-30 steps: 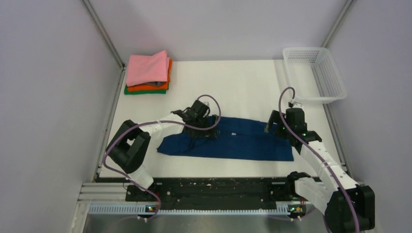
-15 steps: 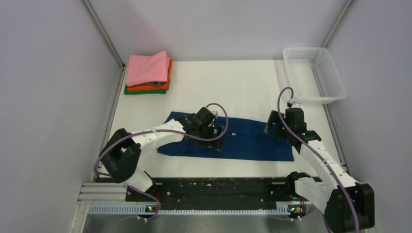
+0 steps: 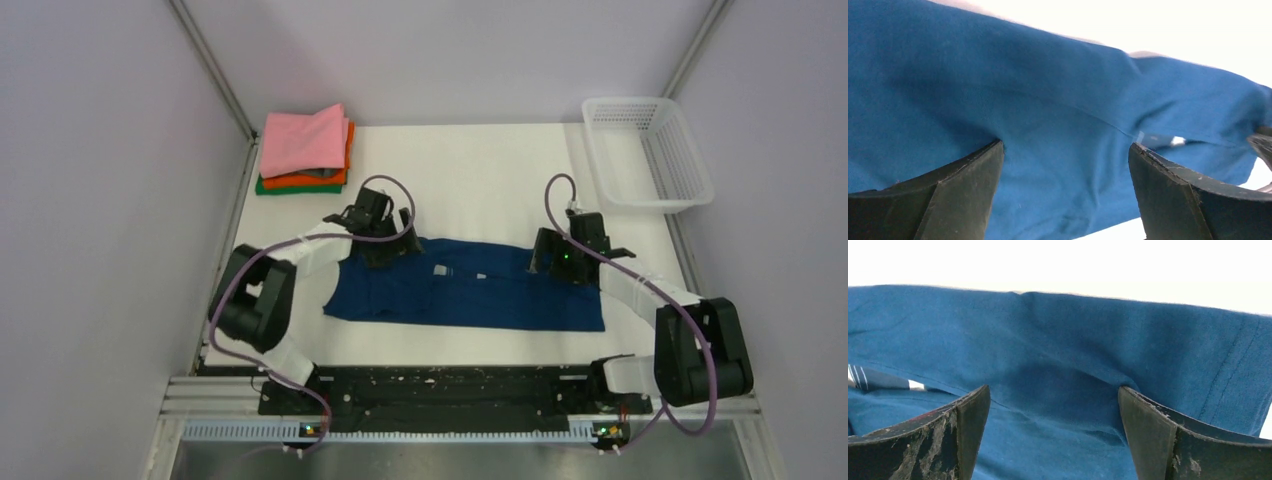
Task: Fold and stack the t-shirts
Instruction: Rotate the tshirt 80 degrees
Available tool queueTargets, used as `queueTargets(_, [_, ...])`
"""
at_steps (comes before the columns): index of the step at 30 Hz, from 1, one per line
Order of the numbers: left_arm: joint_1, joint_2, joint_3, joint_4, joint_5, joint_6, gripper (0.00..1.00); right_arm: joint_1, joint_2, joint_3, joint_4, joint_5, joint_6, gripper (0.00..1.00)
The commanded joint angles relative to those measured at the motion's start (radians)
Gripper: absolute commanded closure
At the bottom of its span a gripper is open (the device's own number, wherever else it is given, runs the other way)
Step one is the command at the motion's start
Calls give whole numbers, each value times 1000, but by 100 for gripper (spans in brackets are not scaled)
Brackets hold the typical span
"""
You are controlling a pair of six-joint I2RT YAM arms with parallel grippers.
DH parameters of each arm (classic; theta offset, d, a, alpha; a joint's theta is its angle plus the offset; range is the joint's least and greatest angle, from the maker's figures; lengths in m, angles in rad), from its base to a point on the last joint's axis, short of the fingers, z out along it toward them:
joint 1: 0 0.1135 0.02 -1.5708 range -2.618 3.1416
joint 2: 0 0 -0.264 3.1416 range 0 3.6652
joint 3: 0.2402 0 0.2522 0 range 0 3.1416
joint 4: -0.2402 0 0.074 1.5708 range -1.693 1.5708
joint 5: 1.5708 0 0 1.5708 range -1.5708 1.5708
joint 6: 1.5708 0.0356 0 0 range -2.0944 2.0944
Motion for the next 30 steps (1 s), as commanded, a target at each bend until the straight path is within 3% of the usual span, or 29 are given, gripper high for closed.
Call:
queueTargets(1, [39, 176, 76, 34, 69, -21, 2, -12, 54, -17, 3, 54, 31, 1])
queueTargets(6, [63, 380, 304, -39, -17, 11, 2, -3, 55, -57, 2, -96, 39, 1])
queueTargets(9, [76, 575, 583, -105, 42, 46, 2, 95, 17, -64, -89, -133, 7, 1])
queueTargets(13, [76, 888, 1074, -133, 198, 71, 1, 309, -47, -81, -168, -200, 35, 1])
queueTargets(15, [72, 1094, 1333, -62, 319, -8, 1, 433, -55, -86, -156, -268, 75, 1])
queueTargets(17, [72, 1234, 1485, 151, 454, -193, 1, 552, -44, -65, -149, -310, 88, 1])
queueTargets(20, [72, 1317, 1552, 424, 459, -370, 1, 694, -36, -7, -197, -307, 69, 1])
queueTargets(30, [70, 1263, 1554, 481, 326, -277, 1, 723, -121, 46, -332, -234, -16, 1])
